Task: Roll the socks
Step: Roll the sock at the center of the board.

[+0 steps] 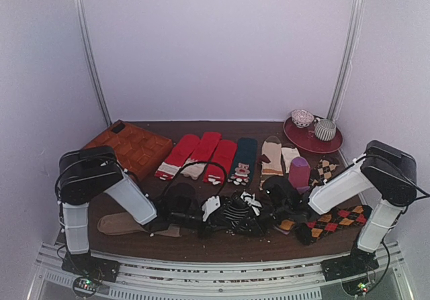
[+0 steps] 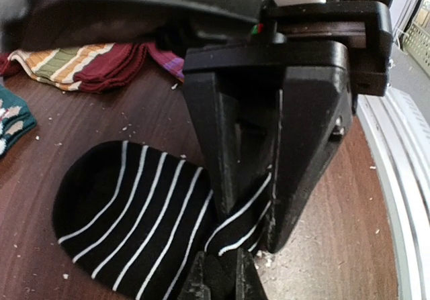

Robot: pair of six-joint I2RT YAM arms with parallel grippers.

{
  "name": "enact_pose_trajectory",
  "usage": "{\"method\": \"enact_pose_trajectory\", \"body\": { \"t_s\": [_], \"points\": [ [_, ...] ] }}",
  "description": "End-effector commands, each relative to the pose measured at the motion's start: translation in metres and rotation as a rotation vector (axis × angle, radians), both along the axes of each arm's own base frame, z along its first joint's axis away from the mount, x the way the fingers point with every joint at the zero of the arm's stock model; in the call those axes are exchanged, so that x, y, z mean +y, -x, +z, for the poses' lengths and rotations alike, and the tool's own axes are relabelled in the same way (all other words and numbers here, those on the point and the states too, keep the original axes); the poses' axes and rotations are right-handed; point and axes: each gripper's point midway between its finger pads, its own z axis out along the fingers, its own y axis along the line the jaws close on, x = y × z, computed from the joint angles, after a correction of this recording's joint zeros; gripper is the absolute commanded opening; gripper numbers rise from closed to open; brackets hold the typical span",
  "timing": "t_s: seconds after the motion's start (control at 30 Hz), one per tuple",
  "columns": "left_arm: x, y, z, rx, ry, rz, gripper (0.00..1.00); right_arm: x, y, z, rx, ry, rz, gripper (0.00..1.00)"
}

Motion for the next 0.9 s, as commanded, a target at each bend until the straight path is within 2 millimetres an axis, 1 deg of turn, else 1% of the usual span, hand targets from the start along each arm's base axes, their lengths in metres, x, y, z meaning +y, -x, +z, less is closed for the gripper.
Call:
{"method": "enact_pose_trajectory", "body": {
  "t_s": [0.0,0.1,0.23,0.3,0.37,0.47,0.53,0.57,0.67,0.73,0.87],
  "points": [
    [0.05,0.048,-0.084,0.313,-0.304,-0.008,0.0,-0.041,0.0,-0.029,0.001,0.221,-0.08,0.24],
    [0.065,0.056,-0.1,0.374,-0.36,0.02,0.0,-0.038,-0.012,-0.009,-0.076,0.194,-0.095,0.28],
    [0.076,0.062,-0.113,0.433,-0.402,0.043,0.0,-0.038,-0.024,0.017,-0.221,0.143,-0.103,0.3],
    [0.08,0.064,-0.117,0.463,-0.413,0.052,0.0,-0.037,-0.022,0.032,-0.316,0.081,-0.079,0.3],
    [0.083,0.065,-0.121,0.485,-0.426,0.059,0.0,-0.035,-0.013,0.044,-0.431,0.019,-0.038,0.31],
    [0.089,0.067,-0.127,0.505,-0.451,0.069,0.0,-0.031,-0.002,0.056,-0.54,-0.063,-0.002,0.33],
    [0.093,0.069,-0.132,0.522,-0.466,0.069,0.0,-0.027,0.003,0.05,-0.567,-0.048,0.031,0.34],
    [0.093,0.07,-0.133,0.527,-0.469,0.067,0.0,-0.023,0.007,0.042,-0.572,-0.016,0.066,0.34],
    [0.096,0.073,-0.137,0.54,-0.48,0.065,0.0,-0.009,0.008,0.029,-0.62,0.059,0.12,0.35],
    [0.097,0.073,-0.138,0.542,-0.483,0.064,0.0,-0.004,0.003,0.031,-0.647,0.058,0.102,0.35],
    [0.096,0.073,-0.137,0.544,-0.482,0.061,0.0,-0.005,-0.008,0.034,-0.695,0.065,0.053,0.35]
  ]
}}
